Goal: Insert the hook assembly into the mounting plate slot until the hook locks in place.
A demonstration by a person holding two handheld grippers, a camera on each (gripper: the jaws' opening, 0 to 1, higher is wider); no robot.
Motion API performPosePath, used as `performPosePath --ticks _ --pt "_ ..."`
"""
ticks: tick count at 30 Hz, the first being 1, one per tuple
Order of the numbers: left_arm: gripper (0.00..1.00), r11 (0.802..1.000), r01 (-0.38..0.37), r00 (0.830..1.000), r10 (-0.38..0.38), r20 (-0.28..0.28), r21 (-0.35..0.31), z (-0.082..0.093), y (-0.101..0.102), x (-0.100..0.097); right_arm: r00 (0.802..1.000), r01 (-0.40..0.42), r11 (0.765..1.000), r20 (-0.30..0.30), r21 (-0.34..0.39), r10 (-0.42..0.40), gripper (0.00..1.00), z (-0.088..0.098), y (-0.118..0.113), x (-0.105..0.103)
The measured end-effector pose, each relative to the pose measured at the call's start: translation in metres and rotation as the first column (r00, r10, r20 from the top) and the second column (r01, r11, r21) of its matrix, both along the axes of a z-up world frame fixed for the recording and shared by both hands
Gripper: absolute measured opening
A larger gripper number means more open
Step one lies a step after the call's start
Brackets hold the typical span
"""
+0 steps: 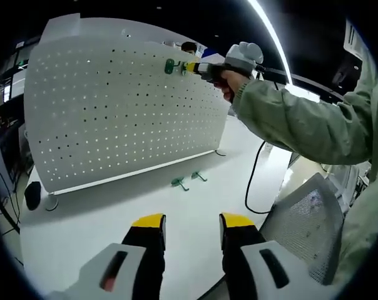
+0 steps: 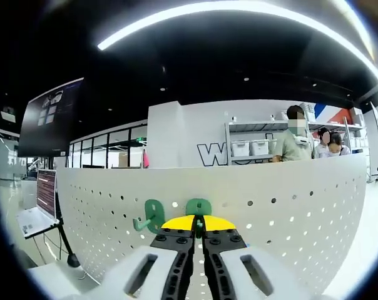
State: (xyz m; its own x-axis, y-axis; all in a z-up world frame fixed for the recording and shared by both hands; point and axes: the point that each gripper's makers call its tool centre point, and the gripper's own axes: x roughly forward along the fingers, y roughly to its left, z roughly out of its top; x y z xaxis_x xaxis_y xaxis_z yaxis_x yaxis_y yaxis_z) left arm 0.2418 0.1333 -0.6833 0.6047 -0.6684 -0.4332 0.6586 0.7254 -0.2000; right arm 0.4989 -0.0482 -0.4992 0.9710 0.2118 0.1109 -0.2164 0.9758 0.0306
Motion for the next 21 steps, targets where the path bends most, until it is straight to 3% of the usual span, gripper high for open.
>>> performPosePath --ticks 21 --pt "0.35 1.000 0.006 1.000 -0.006 0.002 -0.004 0.0013 -0.0027 0.0013 1.000 0.018 1.000 -0.010 -0.021 -0.018 0.02 -0.0018 0.0006 0.0023"
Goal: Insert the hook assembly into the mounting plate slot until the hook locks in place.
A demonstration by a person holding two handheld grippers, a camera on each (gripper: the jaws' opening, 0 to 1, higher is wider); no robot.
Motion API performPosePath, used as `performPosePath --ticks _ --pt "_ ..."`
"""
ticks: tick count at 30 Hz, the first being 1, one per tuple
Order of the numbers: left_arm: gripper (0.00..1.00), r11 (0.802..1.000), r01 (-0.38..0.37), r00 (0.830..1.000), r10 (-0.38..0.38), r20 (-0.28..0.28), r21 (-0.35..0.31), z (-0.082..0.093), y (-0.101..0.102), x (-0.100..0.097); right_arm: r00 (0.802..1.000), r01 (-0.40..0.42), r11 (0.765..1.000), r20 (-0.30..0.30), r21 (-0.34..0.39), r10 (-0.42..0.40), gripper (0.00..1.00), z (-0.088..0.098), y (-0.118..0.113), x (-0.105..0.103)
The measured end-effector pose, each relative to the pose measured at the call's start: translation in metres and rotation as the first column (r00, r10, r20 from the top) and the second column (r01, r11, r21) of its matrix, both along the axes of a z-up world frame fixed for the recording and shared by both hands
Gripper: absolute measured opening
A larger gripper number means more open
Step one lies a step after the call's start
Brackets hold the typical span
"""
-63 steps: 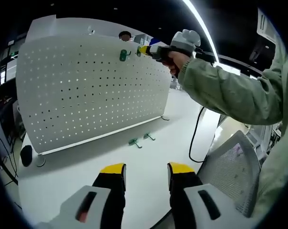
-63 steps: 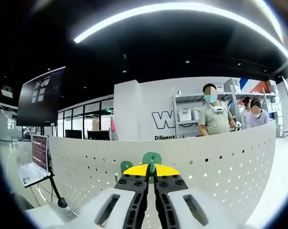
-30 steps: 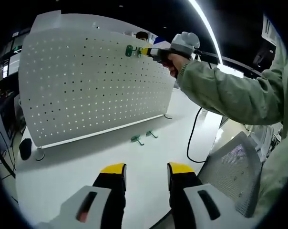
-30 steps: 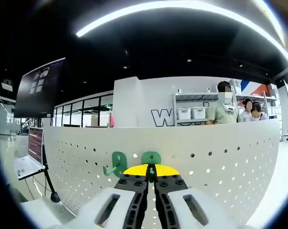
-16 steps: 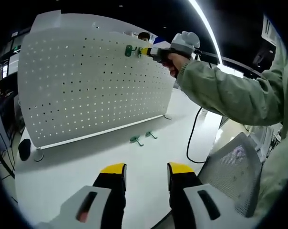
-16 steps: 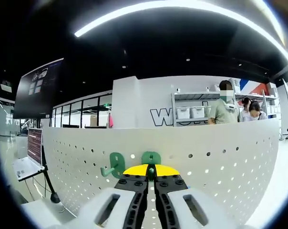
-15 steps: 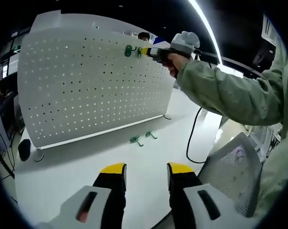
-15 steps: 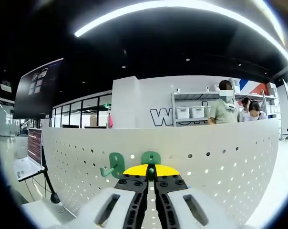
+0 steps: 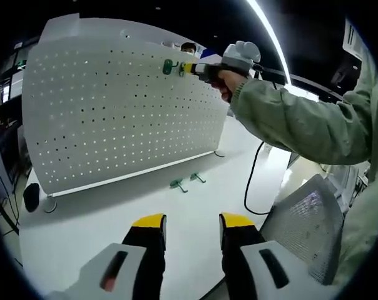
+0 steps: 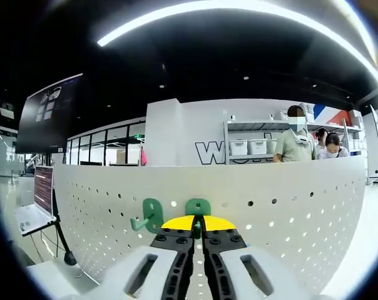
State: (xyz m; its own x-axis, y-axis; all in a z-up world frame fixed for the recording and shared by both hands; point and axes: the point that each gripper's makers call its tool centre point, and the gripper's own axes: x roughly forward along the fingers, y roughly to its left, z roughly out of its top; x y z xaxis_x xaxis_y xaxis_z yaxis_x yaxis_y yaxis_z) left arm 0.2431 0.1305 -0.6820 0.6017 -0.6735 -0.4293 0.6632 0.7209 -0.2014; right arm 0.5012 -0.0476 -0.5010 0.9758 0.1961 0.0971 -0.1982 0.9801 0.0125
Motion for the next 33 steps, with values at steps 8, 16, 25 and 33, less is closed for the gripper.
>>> performPosePath --ticks 8,16,25,33 --pt "0.35 1.000 -0.003 1.000 0.003 -0.002 -0.005 -0.0004 -0.0002 -0.0004 1.000 0.001 1.000 -0.009 0.010 -0.001 0.02 0.0004 -0.0002 0.0000" --pt "0.35 1.000 -0.006 1.000 0.006 0.000 -0.006 0.0000 0.0009 -0.0012 1.000 0.005 1.000 -0.009 -0.001 -0.005 0.03 -0.0003 0.0009 -0.0008" --pt "0.35 1.000 -0.012 1.000 0.012 0.003 -0.009 0.0011 0.0027 -0.0017 1.000 0.013 1.000 -0.010 -0.026 -0.014 0.06 -0.0034 0.0047 -0.0018" --pt "0.35 1.000 -0.014 1.000 0.015 0.006 -0.013 0.0022 0.0026 -0.0015 1.000 0.010 0.999 -0.019 -0.041 -0.010 0.11 -0.0079 0.0068 -0.0031"
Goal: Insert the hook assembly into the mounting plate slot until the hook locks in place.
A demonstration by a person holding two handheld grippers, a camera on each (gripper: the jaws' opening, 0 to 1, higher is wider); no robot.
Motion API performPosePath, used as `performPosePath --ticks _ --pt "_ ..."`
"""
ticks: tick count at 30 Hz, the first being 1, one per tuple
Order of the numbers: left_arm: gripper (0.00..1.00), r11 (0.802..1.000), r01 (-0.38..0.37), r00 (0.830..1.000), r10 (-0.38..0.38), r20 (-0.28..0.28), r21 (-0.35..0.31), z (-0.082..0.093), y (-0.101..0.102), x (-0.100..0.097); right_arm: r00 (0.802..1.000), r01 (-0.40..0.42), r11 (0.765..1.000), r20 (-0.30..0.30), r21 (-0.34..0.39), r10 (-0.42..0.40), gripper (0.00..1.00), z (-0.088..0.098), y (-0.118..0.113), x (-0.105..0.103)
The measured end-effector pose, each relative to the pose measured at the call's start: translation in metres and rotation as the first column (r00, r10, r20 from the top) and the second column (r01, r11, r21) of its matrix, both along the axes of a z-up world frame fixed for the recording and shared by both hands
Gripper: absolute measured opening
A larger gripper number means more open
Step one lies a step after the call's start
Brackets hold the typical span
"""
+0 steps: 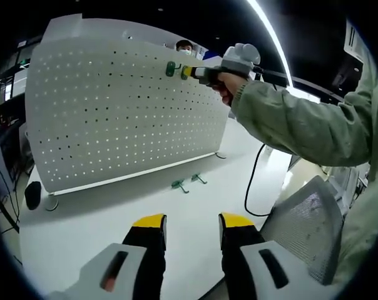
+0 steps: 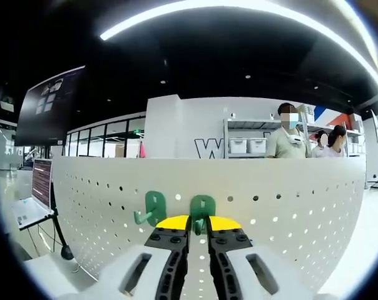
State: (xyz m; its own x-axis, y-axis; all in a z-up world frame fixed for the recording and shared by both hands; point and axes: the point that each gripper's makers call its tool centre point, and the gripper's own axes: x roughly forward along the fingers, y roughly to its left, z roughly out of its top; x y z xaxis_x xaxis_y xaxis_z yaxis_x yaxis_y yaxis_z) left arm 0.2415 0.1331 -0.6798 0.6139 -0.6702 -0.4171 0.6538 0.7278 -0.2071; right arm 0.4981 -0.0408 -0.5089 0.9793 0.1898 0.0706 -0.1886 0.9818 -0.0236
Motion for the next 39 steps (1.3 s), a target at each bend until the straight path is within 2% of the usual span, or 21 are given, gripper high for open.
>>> performPosePath --ticks 11,20,39 --pt "0.35 1.000 -0.001 1.000 0.001 0.000 -0.002 0.000 0.001 -0.002 1.000 0.007 1.000 0.003 -0.008 -0.007 0.21 0.003 -0.001 -0.008" --pt "0.35 1.000 0.007 1.000 -0.007 0.016 -0.008 0.007 -0.001 -0.003 1.000 -0.011 1.000 -0.010 -0.007 0.011 0.26 0.002 0.002 -0.024" --pt "0.35 1.000 0.010 0.998 -0.009 0.064 -0.014 0.024 -0.002 -0.015 0.995 -0.061 0.998 -0.076 0.002 0.061 0.34 -0.016 0.013 -0.077"
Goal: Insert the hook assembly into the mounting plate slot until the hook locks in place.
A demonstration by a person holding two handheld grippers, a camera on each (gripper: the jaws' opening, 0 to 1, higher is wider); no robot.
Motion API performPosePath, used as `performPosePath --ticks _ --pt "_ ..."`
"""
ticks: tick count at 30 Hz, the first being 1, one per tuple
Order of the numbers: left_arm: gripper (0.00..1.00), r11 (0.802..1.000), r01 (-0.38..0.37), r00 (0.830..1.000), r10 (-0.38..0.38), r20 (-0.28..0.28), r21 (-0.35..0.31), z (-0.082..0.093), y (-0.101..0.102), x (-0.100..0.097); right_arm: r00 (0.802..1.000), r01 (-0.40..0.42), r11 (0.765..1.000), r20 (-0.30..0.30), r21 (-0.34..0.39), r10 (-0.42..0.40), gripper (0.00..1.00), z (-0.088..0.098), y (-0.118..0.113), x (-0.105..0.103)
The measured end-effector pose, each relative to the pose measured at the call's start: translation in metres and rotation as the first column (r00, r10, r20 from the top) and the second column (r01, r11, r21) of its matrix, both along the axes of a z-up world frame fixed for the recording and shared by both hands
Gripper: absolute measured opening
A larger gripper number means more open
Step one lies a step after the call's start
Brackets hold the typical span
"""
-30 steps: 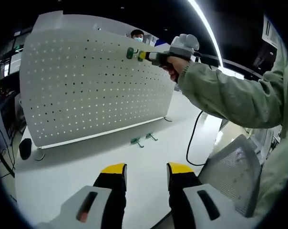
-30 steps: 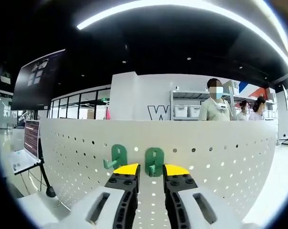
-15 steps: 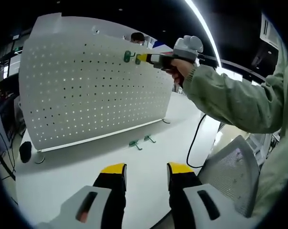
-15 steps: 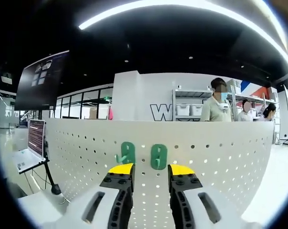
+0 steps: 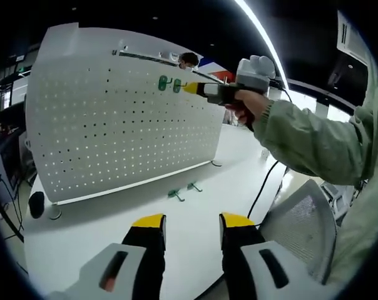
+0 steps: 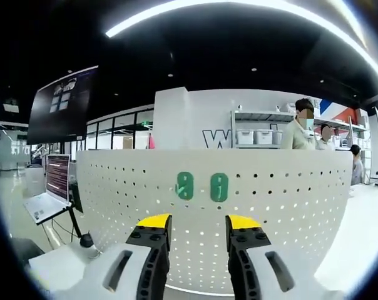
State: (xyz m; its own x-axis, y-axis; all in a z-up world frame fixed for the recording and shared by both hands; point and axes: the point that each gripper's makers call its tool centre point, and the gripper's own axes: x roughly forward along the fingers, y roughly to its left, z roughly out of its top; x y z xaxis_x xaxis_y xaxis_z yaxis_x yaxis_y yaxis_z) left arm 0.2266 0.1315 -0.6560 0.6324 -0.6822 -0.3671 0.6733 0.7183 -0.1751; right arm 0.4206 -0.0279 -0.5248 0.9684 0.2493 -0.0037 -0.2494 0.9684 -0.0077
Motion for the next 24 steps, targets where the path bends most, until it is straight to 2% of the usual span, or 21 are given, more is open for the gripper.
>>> performPosePath --ticks 10,24 --pt "0.36 1.000 -0.009 0.999 0.009 0.037 0.001 0.010 0.004 0.002 0.998 -0.023 1.000 -0.053 -0.003 0.023 0.36 -0.019 0.002 -0.035" --pt "0.36 1.000 0.011 0.998 -0.012 0.069 0.007 0.017 0.001 0.000 0.987 -0.042 0.999 -0.154 -0.001 0.041 0.38 -0.059 0.001 -0.090"
